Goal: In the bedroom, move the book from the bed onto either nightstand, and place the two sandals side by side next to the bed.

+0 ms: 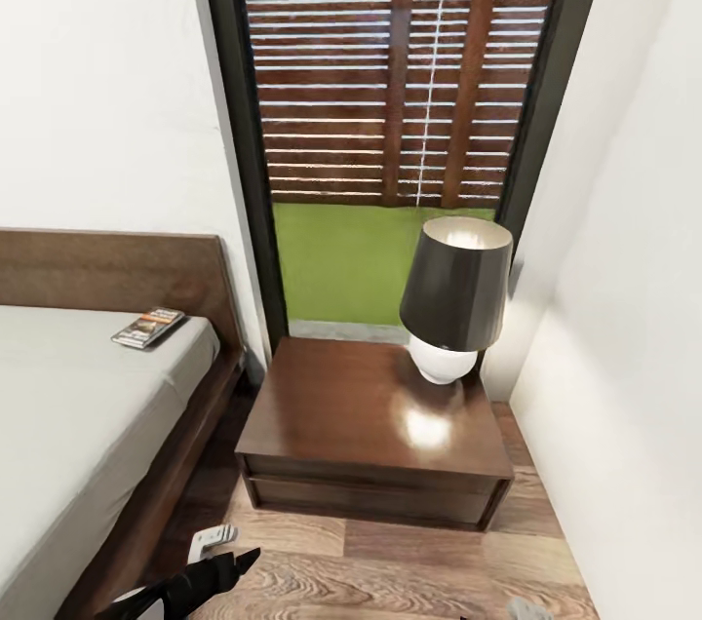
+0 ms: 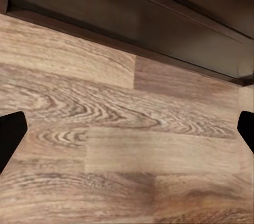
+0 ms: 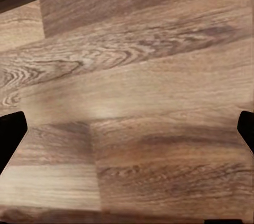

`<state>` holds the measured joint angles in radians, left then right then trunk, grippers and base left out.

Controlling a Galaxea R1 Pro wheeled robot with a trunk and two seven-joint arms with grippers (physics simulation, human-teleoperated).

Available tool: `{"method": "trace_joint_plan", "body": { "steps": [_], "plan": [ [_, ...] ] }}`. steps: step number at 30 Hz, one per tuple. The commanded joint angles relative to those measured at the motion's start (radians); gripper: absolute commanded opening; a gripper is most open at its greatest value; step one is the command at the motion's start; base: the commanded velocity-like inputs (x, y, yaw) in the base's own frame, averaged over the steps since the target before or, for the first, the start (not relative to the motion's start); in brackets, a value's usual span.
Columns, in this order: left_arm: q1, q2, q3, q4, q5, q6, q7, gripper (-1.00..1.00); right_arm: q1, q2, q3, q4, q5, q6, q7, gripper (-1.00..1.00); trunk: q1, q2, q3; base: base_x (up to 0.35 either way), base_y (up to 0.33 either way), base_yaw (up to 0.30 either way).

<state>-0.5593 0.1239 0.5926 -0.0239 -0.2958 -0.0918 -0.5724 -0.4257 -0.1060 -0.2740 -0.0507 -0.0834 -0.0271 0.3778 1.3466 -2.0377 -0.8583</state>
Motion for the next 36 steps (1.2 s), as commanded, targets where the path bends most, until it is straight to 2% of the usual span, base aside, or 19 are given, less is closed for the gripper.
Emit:
{"method": "trace_joint_plan", "body": {
  "steps": [1, 13, 25, 36],
  "plan": [
    [-0.001, 0.000, 0.006, 0.001, -0.011, -0.006, -0.001, 1.00, -0.001, 0.000, 0.001, 0.002, -0.009, -0.002, 0.004, 1.00, 0.000, 0.000, -0.001, 0.303, 0.002, 0.000],
    [-0.001, 0.000, 0.006, 0.001, -0.011, -0.006, -0.001, 1.00, -0.001, 0.000, 0.001, 0.002, -0.009, -0.002, 0.004, 1.00, 0.000, 0.000, -0.001, 0.100, 0.006, 0.000],
    [-0.001, 0.000, 0.006, 0.001, -0.011, -0.006, -0.001, 1.00, -0.001, 0.000, 0.001, 0.002, -0.009, -0.002, 0.004, 1.00, 0.000, 0.000, -0.001, 0.253, 0.141, 0.000],
    [-0.001, 0.000, 0.006, 0.001, -0.011, -0.006, -0.001, 1.00, -0.001, 0.000, 0.001, 0.002, -0.009, -0.002, 0.005, 1.00, 0.000, 0.000, -0.001, 0.052, 0.018, 0.000]
  ]
}}
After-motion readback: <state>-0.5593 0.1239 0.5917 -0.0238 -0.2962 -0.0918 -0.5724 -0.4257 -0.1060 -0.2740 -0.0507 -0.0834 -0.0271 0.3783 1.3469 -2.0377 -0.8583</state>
